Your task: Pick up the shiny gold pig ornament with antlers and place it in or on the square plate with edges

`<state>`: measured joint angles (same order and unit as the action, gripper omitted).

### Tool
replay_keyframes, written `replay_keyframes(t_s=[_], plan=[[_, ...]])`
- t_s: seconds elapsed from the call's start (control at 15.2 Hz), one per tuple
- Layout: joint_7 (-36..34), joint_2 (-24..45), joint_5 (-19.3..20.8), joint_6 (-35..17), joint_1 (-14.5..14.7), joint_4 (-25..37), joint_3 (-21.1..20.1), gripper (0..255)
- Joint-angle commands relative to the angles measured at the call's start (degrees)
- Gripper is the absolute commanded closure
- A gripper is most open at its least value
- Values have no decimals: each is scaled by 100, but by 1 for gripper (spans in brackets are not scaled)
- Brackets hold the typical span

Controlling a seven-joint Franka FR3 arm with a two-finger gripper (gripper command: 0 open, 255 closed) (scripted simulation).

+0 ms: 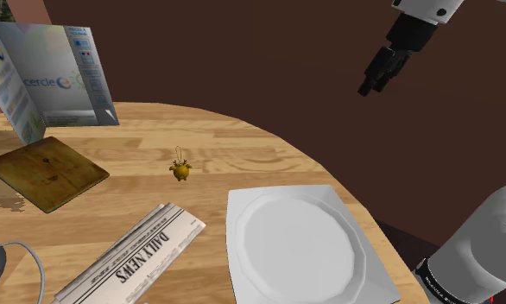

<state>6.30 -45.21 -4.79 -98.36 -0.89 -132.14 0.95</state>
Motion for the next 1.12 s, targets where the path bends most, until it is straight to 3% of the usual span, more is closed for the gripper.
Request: replay_keyframes(t_s=[0.0,0.59,1.06], plan=[[0,0,0,0,0,0,0,0],[-788,1512,-420,-406,320,674,-797,0],[-1402,2854,-533,-590,520,1524,-1346,0]])
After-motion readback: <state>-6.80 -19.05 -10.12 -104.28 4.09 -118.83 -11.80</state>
